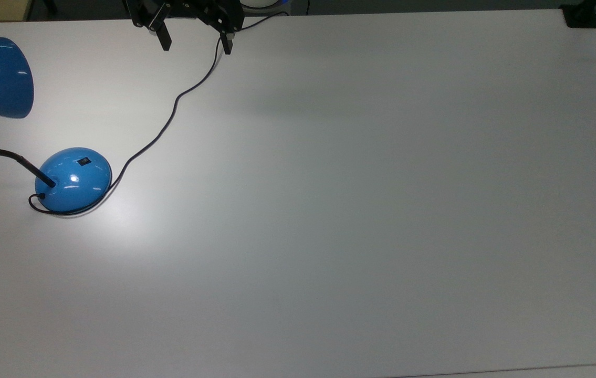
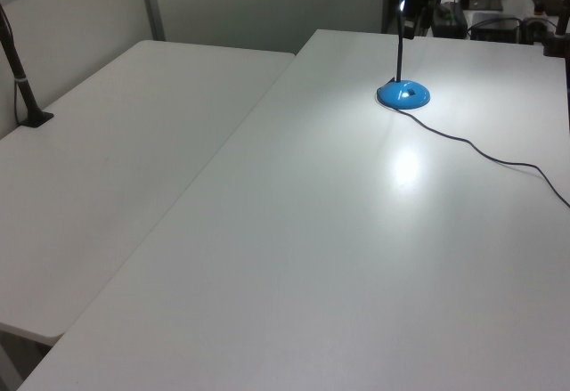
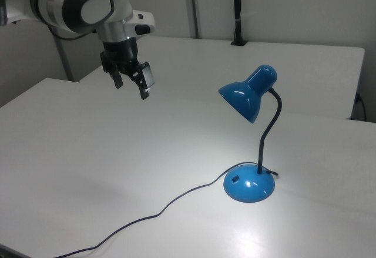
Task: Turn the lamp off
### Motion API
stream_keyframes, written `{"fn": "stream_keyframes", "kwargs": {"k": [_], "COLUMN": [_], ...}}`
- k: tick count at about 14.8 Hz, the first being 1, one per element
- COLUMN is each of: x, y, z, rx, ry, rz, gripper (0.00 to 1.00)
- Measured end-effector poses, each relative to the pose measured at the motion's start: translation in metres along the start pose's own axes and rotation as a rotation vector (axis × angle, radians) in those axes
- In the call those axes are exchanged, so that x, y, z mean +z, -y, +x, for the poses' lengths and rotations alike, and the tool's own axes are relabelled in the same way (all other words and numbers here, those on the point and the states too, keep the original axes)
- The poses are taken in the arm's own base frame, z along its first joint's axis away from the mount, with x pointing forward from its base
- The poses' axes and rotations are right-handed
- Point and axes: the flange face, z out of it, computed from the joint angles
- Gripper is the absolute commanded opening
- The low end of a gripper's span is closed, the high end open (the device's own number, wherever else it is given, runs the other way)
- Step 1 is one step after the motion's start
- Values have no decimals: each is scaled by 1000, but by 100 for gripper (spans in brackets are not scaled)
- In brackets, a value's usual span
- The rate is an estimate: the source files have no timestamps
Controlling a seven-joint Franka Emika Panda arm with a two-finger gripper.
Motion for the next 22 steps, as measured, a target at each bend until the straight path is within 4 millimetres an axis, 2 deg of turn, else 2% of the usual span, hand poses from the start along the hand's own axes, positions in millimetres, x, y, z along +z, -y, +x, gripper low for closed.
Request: {"fn": "stream_keyframes", "kwargs": {"k": [11, 14, 17, 18, 20, 21, 22], "x": [0, 1, 9, 19, 38, 46, 51], "y": [0, -4, -27, -44, -67, -78, -90], "z": [0, 0, -1, -2, -3, -2, -1], "rx": [0, -70, -260, -311, -327, -317, -304], "ry": [1, 2, 30, 62, 113, 131, 138], "rz": [0, -2, -52, -91, -136, -146, -150], "gripper": [100, 100, 100, 100, 100, 93, 77]}}
